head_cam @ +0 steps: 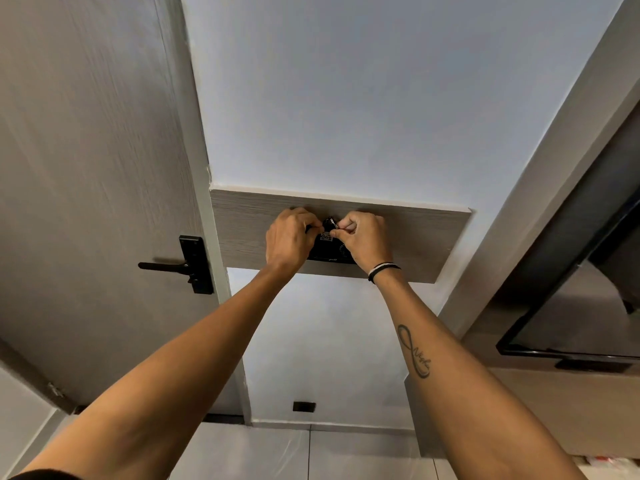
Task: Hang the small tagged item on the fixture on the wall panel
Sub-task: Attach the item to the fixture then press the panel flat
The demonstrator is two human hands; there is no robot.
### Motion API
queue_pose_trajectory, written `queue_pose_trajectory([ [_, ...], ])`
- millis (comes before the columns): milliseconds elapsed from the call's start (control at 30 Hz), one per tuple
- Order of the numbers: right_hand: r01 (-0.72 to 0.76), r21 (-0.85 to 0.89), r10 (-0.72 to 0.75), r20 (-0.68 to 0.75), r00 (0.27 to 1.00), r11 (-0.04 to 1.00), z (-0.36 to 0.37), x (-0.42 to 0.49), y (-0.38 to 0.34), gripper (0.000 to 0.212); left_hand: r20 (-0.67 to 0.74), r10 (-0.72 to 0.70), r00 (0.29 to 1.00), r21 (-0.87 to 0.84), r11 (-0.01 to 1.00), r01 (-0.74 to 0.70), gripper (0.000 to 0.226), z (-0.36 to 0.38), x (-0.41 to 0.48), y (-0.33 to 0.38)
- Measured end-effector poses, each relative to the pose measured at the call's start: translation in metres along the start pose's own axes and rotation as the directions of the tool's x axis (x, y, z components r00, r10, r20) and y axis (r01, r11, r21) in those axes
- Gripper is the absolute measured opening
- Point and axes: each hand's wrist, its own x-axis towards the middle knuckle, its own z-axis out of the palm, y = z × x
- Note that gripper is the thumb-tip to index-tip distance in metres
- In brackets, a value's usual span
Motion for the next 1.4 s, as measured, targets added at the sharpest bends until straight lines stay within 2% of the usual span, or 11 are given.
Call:
queue_pose_trajectory([
  [300, 0.003, -0.016, -0.003, 0.045, 0.999, 1.000, -0.005, -0.001, -0.002, 0.012, 0.025, 0.038, 0.999, 0.009, 0.999, -0.038, 0.014, -0.007, -0.005, 0.002],
  [633, 0.046, -0.147, -0.032, 0.096, 0.995, 0.988, -0.020, -0.008, -0.007, 0.008, 0.078, 0.073, 0.994, 0.076, 0.994, -0.079, 0.021, -0.019, -0.008, -0.001],
  [733, 0.094, -0.259, -0.075, 0.085, 0.994, 0.961, -0.029, -0.010, -0.006, 0.011, 0.065, 0.082, 0.995, 0.100, 0.991, -0.088, 0.022, -0.025, -0.011, -0.004],
  [833, 0.102, -0.396, -0.098, 0.029, 0.995, 0.913, -0.038, -0.014, -0.001, 0.016, -0.025, 0.163, 0.986, 0.151, 0.976, -0.157, 0.022, -0.031, -0.011, -0.010],
  [900, 0.088, -0.454, -0.120, -0.044, 0.992, 0.887, -0.044, -0.017, 0.003, 0.019, -0.064, 0.196, 0.978, 0.206, 0.962, -0.179, 0.035, -0.034, -0.012, -0.013],
  [1033, 0.097, -0.506, -0.211, -0.172, 0.962, 0.857, -0.051, -0.021, 0.009, 0.037, -0.032, 0.282, 0.959, 0.310, 0.915, -0.258, 0.058, -0.038, -0.010, -0.018],
  [1100, 0.098, -0.527, -0.218, -0.170, 0.961, 0.844, -0.050, -0.019, 0.012, 0.049, 0.026, 0.261, 0.965, 0.301, 0.918, -0.257, 0.062, -0.035, -0.009, -0.021],
  [1200, 0.110, -0.547, -0.190, -0.093, 0.977, 0.830, -0.041, -0.022, 0.016, 0.058, 0.089, 0.208, 0.974, 0.275, 0.935, -0.225, 0.067, -0.027, -0.012, -0.027],
  [1300, 0.121, -0.565, -0.165, -0.028, 0.986, 0.816, -0.032, -0.030, 0.022, 0.067, 0.114, 0.207, 0.972, 0.283, 0.931, -0.232, 0.071, -0.020, -0.018, -0.035],
  [1400, 0.113, -0.561, -0.152, -0.023, 0.988, 0.820, -0.029, -0.031, 0.022, 0.069, 0.118, 0.215, 0.970, 0.299, 0.923, -0.241, 0.074, -0.018, -0.019, -0.039],
])
